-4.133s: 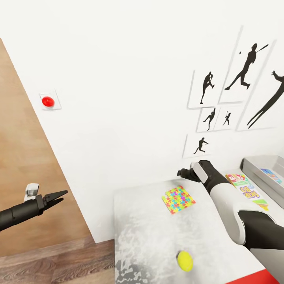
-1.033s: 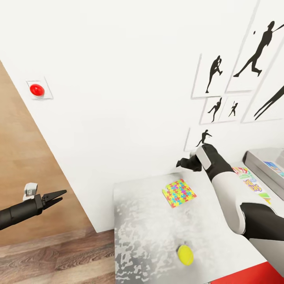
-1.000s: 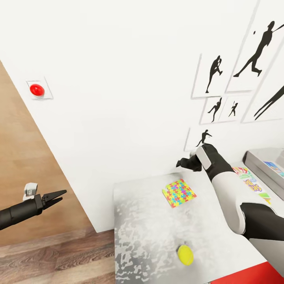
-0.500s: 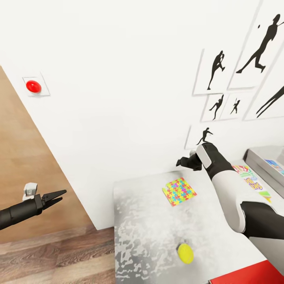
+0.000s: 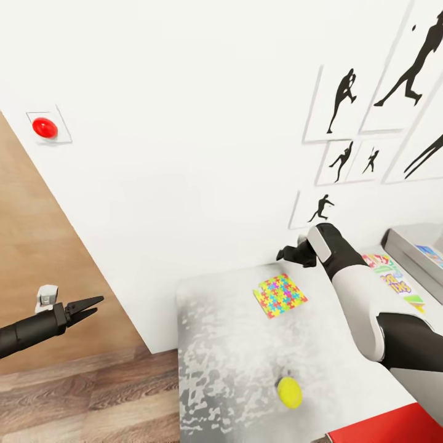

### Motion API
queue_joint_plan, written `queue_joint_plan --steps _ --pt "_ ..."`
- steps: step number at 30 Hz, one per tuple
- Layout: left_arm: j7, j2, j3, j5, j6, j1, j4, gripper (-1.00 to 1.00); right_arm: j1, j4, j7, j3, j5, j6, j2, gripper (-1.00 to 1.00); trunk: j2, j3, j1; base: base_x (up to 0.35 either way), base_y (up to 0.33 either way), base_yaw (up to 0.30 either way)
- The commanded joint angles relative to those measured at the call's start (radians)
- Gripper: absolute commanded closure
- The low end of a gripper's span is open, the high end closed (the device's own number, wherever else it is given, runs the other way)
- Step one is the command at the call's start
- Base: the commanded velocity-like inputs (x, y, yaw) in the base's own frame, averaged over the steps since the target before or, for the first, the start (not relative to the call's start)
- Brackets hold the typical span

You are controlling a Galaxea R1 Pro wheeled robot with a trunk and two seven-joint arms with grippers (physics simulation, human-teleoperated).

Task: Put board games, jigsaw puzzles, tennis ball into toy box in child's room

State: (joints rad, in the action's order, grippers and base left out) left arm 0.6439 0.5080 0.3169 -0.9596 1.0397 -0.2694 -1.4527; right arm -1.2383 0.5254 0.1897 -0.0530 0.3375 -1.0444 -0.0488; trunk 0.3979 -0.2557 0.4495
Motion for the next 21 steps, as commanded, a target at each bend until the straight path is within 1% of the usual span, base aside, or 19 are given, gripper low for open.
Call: queue_joint_plan --steps 1,5,7,12,14,16,21 --pt "0.006 0.0 0.001 0.004 0.004 -0.001 0.0 -1.0 -0.001 0.0 0.01 -0.002 0.011 -0.003 -0.001 -1.0 0.002 -0.004 0.001 0.0 0.0 0.0" --pt "0.022 0.003 0.003 0.002 0.007 -0.001 0.0 -1.0 -0.002 -0.002 0.01 -0.003 0.011 -0.003 -0.008 -1.0 0.002 -0.01 0.001 0.0 0.0 0.0" --pt "0.056 0.01 0.003 0.002 0.007 -0.001 0.0 -1.0 -0.005 -0.002 0.01 -0.003 0.011 -0.003 -0.013 -1.0 0.002 -0.013 0.001 0.0 0.0 0.0" --pt "0.188 0.047 -0.001 0.004 0.007 0.0 0.001 -1.0 -0.02 -0.002 0.009 -0.002 0.011 -0.003 -0.023 -1.0 0.002 -0.022 0.001 0.0 0.0 0.0" --pt "0.222 0.055 -0.001 0.005 0.007 0.001 0.002 -1.0 -0.023 0.001 0.008 -0.003 0.011 -0.003 -0.03 -1.0 0.002 -0.025 0.001 0.0 0.0 0.0" --pt "0.246 0.062 0.0 0.005 0.007 0.002 0.003 -1.0 -0.027 0.003 0.008 -0.004 0.011 -0.003 -0.038 -1.0 0.002 -0.028 0.001 0.0 0.0 0.0" --pt "0.285 0.071 0.0 0.004 0.007 0.003 0.003 -1.0 -0.048 0.002 0.009 -0.003 0.011 -0.003 -0.047 -1.0 0.002 -0.036 0.001 0.0 0.0 0.0"
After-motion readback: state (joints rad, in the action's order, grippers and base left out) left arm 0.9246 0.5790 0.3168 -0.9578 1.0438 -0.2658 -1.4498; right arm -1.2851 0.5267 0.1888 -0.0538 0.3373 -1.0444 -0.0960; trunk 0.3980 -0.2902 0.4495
